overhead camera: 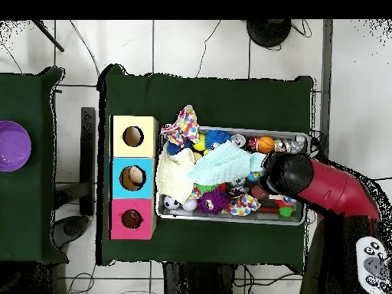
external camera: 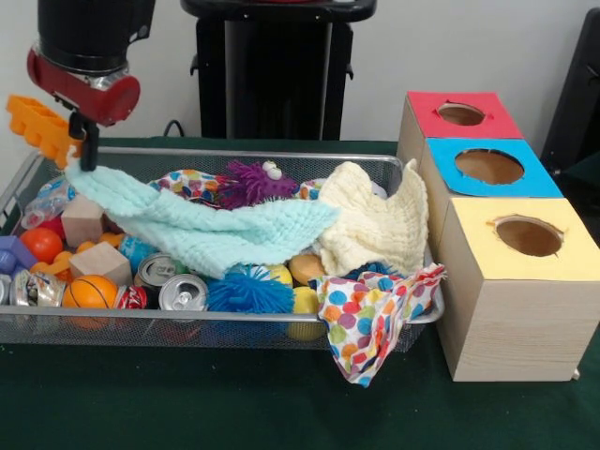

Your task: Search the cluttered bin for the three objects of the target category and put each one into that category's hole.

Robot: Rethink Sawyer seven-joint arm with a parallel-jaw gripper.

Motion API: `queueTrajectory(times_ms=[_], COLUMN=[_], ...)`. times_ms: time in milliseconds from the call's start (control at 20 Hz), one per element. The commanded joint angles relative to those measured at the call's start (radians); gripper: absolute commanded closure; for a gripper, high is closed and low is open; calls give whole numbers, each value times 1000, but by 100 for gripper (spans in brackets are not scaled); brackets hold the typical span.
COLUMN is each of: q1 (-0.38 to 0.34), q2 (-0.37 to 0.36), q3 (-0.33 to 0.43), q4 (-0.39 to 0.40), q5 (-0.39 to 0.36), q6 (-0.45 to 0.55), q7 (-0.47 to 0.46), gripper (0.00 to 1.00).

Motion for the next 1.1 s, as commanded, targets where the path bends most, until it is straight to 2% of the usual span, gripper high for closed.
queueTrajectory(times_ms=[50, 250, 500, 1100], q1=[-75, -102, -103, -113], q2=[40, 35, 23, 27], q3=[146, 177, 203, 251], q4=[-39, -22, 13, 39], q5=[-88, -98, -81, -62], q6=[-43, -22, 40, 64], q7=[-154, -151, -110, -78], gripper=[100, 100, 100, 100])
